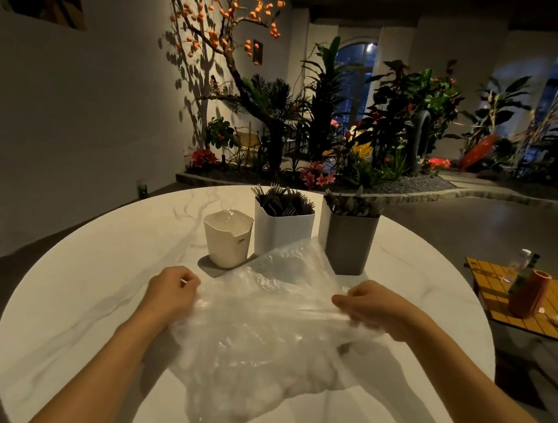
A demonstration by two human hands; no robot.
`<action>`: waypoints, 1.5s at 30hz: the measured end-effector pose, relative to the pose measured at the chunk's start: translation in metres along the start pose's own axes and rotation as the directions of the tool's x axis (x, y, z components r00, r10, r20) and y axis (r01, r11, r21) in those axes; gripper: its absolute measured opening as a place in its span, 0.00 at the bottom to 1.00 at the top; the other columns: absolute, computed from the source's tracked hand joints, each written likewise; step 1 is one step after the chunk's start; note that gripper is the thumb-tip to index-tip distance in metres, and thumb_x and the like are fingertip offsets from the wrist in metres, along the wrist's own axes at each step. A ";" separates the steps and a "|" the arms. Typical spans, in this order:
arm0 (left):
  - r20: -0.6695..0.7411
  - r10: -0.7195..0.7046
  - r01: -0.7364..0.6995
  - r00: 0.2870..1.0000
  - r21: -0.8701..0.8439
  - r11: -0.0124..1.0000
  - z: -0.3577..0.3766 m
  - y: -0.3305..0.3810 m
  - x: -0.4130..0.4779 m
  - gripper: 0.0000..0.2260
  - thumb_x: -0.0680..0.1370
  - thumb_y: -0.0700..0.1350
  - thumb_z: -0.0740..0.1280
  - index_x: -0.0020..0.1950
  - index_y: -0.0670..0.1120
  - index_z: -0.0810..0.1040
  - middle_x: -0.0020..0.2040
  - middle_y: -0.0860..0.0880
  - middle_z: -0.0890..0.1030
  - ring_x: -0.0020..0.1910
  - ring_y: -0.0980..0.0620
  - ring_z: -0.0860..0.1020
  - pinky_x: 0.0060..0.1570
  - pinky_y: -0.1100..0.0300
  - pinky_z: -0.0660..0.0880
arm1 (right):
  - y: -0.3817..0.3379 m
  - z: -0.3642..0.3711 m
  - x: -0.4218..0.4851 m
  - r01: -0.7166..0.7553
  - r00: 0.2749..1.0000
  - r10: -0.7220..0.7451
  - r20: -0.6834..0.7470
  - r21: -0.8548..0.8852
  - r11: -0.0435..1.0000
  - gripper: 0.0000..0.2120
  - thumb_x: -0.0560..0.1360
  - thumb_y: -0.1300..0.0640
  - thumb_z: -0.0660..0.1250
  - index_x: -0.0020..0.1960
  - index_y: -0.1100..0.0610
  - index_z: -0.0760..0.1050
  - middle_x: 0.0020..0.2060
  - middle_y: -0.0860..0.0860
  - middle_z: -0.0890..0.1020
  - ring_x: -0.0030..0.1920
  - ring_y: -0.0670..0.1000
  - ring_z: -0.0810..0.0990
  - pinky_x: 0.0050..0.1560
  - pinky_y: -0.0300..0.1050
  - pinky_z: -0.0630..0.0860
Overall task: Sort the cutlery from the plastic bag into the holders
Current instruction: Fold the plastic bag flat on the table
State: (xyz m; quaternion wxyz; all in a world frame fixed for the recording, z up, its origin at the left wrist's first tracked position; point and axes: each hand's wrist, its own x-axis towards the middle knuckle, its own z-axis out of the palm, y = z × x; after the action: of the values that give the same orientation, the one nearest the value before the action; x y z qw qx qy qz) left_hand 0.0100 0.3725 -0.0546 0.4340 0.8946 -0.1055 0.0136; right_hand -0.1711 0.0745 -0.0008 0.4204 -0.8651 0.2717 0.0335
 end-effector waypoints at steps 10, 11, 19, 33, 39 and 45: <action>-0.182 0.057 0.034 0.982 0.460 0.887 -0.005 0.004 -0.003 0.12 0.84 0.51 0.62 0.65 0.48 0.73 0.65 0.43 0.70 0.62 0.42 0.71 0.60 0.47 0.73 | -0.006 -0.010 -0.003 -0.122 0.968 0.079 -0.237 -0.174 0.977 0.29 0.68 0.37 0.77 0.58 0.54 0.72 0.57 0.54 0.76 0.54 0.54 0.75 0.58 0.53 0.76; -0.220 0.112 0.008 0.969 0.482 0.876 -0.006 0.015 -0.006 0.13 0.83 0.50 0.63 0.66 0.47 0.73 0.65 0.43 0.69 0.63 0.41 0.69 0.60 0.47 0.71 | -0.016 -0.005 -0.004 -0.092 0.937 -0.016 -0.350 -0.288 0.953 0.32 0.67 0.35 0.76 0.61 0.52 0.70 0.59 0.53 0.73 0.59 0.56 0.73 0.60 0.58 0.76; 0.110 0.183 -0.213 0.977 0.486 0.848 0.030 0.056 -0.050 0.09 0.80 0.48 0.60 0.56 0.51 0.78 0.61 0.45 0.80 0.59 0.42 0.78 0.59 0.47 0.77 | -0.095 0.104 -0.007 0.554 0.659 -0.748 -0.081 -0.620 0.556 0.20 0.84 0.45 0.52 0.74 0.49 0.66 0.74 0.50 0.66 0.76 0.55 0.60 0.72 0.63 0.65; 0.410 0.100 -0.338 0.906 0.563 0.754 0.025 -0.018 -0.031 0.37 0.76 0.76 0.43 0.82 0.64 0.43 0.84 0.54 0.40 0.82 0.50 0.38 0.80 0.44 0.41 | -0.024 0.113 0.066 0.232 0.964 -0.258 0.062 -0.670 0.705 0.35 0.74 0.24 0.35 0.78 0.32 0.39 0.81 0.42 0.40 0.80 0.56 0.36 0.71 0.76 0.32; 0.354 0.013 -0.239 0.935 0.602 0.762 0.004 -0.035 -0.022 0.39 0.73 0.79 0.40 0.82 0.64 0.41 0.83 0.55 0.37 0.82 0.49 0.35 0.78 0.37 0.39 | -0.019 0.110 0.052 0.154 0.982 -0.186 0.026 -0.682 0.715 0.36 0.75 0.24 0.37 0.79 0.35 0.39 0.82 0.45 0.41 0.81 0.58 0.39 0.74 0.74 0.40; 0.418 0.053 -0.307 0.907 0.568 0.764 0.000 -0.032 -0.024 0.41 0.72 0.80 0.39 0.80 0.65 0.33 0.83 0.53 0.38 0.82 0.49 0.35 0.78 0.38 0.38 | -0.050 0.090 0.026 0.122 0.961 -0.272 -0.053 -0.802 0.585 0.35 0.72 0.28 0.64 0.71 0.48 0.70 0.76 0.55 0.64 0.76 0.61 0.59 0.72 0.66 0.62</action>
State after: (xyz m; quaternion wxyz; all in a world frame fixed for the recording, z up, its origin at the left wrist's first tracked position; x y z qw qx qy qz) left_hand -0.0072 0.3961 -0.0820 0.0824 0.9576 -0.2637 -0.0822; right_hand -0.1085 0.1554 -0.0306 -0.0291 -0.9853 0.1657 0.0292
